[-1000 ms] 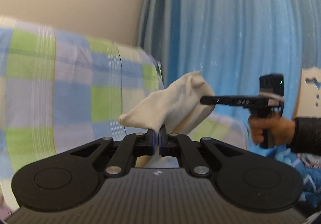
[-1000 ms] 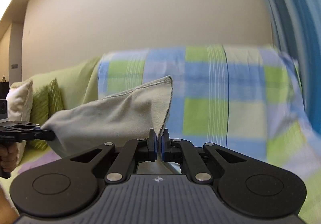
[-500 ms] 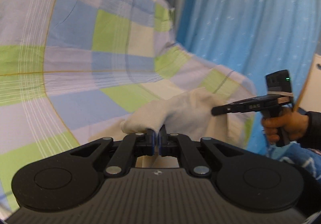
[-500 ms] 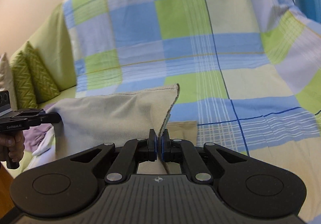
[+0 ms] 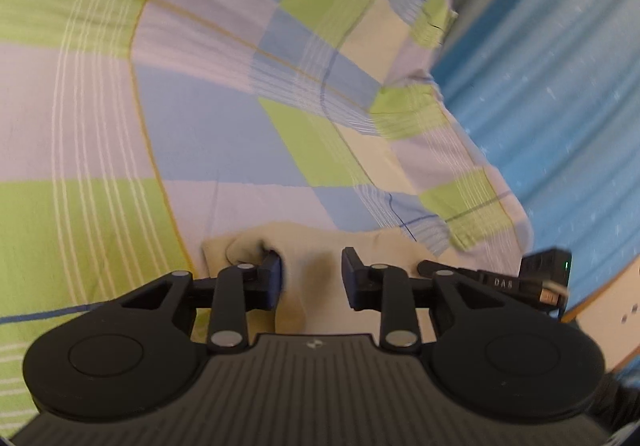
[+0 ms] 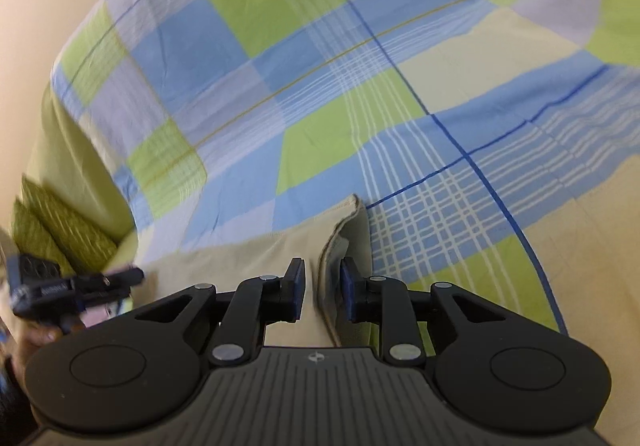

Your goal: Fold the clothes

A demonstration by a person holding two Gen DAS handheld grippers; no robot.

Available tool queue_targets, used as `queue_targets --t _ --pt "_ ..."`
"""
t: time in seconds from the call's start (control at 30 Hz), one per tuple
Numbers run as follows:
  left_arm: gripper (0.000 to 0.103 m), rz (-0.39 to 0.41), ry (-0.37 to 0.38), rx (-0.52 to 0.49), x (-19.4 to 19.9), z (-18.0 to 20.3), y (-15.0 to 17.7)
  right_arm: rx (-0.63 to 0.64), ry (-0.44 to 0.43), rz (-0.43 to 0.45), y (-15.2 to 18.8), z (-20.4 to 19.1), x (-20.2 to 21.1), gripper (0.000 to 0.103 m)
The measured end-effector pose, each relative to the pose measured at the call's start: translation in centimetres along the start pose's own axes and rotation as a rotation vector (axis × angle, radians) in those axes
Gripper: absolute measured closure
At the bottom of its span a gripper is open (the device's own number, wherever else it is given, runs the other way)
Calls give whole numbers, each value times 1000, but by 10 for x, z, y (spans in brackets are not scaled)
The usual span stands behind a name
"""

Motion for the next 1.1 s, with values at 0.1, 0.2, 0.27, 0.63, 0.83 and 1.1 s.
queue_targets --t 0.1,0.2,0.27,0.63,0.83,1.1 --pt "89 3 -57 1 -2 -2 -2 -66 -17 20 -6 8 -6 86" --pt "95 46 -132 -150 4 13 -4 -36 10 64 -6 4 -6 95" --pt "95 76 -153 -261 8 23 -1 58 43 105 -2 -7 -3 95" --pt "87 -15 -92 0 -9 -14 -8 -45 19 95 -14 12 -14 82" --pt "91 58 -250 -177 -3 3 -8 18 84 97 -9 6 -13 94" --pt "86 51 -201 -97 25 3 4 67 115 132 -1 -5 5 80"
Point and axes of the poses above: each gripper's, at about its wrist camera, not at the fingertips, and x roughly against the way its jaws point, z to its right, y to its underside, the point moved 2 cm from there along -x, roughly the way its jaws point, and after that the axes turned 12 degrees about -x, right-handed, at the moved point
